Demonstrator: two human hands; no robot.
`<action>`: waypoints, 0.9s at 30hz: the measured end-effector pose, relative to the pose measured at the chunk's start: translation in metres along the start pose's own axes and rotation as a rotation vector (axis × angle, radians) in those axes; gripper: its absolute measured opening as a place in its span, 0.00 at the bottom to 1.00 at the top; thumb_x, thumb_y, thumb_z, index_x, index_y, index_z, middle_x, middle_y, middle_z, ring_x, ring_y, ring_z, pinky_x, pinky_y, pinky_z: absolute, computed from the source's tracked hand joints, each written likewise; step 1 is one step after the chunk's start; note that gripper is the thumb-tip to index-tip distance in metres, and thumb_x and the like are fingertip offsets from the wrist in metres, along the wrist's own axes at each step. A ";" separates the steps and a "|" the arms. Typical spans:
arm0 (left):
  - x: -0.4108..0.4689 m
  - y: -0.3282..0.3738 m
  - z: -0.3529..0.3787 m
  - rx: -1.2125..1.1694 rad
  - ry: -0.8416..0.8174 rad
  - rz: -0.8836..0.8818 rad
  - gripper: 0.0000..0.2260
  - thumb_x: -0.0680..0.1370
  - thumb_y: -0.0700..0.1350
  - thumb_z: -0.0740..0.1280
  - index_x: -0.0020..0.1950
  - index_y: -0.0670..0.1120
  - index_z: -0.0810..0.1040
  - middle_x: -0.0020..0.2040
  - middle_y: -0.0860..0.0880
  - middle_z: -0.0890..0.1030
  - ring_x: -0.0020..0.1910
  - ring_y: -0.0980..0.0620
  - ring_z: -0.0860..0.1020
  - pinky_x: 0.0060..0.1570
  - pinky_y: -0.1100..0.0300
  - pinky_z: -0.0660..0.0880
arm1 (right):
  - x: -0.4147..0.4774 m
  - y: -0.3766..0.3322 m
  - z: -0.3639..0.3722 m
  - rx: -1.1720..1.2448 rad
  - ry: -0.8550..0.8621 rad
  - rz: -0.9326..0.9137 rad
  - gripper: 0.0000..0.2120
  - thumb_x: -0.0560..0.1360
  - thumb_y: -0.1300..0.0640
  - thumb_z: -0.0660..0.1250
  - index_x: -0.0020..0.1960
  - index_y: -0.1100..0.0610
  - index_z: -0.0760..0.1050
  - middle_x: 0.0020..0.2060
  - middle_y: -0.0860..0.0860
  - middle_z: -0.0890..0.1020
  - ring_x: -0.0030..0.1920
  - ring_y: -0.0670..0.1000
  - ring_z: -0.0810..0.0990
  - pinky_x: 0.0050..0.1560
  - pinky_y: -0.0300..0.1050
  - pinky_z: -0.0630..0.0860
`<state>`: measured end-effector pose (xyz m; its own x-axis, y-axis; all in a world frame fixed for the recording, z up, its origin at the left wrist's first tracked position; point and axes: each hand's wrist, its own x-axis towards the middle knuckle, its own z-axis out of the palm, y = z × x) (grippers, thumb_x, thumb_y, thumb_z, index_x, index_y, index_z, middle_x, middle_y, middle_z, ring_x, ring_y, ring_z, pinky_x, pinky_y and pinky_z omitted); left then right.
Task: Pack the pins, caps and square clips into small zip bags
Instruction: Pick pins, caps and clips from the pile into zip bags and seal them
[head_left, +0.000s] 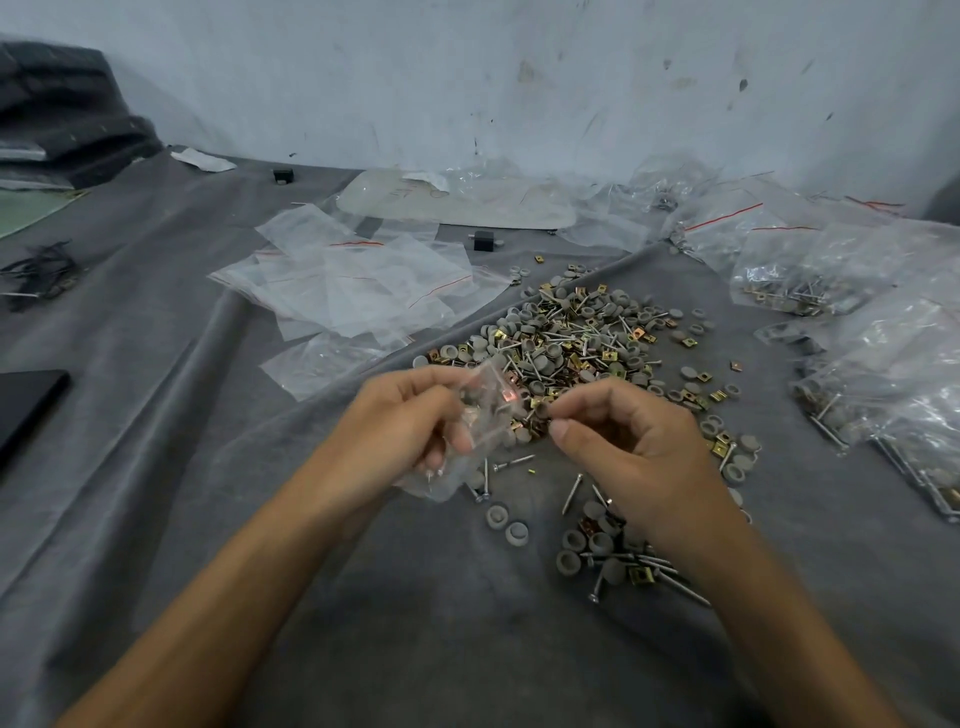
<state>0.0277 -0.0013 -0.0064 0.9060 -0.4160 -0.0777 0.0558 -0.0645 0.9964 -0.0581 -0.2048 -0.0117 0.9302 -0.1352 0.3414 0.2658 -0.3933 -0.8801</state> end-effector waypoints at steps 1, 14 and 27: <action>0.001 0.001 -0.004 -0.020 0.042 0.002 0.16 0.77 0.37 0.62 0.53 0.51 0.87 0.31 0.47 0.80 0.24 0.55 0.70 0.23 0.66 0.68 | -0.001 0.001 0.000 -0.065 -0.037 -0.004 0.07 0.76 0.58 0.73 0.47 0.45 0.83 0.40 0.44 0.84 0.39 0.41 0.80 0.39 0.33 0.76; 0.003 0.001 -0.010 -0.085 0.122 -0.018 0.15 0.78 0.35 0.61 0.56 0.46 0.85 0.30 0.46 0.79 0.24 0.54 0.69 0.23 0.65 0.67 | -0.010 0.007 0.015 -0.687 -0.443 -0.094 0.10 0.77 0.41 0.68 0.56 0.41 0.82 0.46 0.38 0.79 0.51 0.44 0.68 0.58 0.46 0.65; -0.002 -0.002 -0.001 0.058 -0.016 0.000 0.16 0.78 0.38 0.63 0.57 0.54 0.85 0.33 0.45 0.83 0.25 0.55 0.71 0.26 0.68 0.69 | -0.001 0.008 -0.005 -0.484 -0.042 -0.136 0.04 0.78 0.47 0.69 0.50 0.44 0.81 0.42 0.35 0.81 0.50 0.39 0.77 0.50 0.45 0.73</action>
<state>0.0257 0.0005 -0.0078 0.8991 -0.4307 -0.0786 0.0310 -0.1164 0.9927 -0.0577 -0.2124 -0.0173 0.9074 -0.0207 0.4198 0.2464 -0.7831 -0.5711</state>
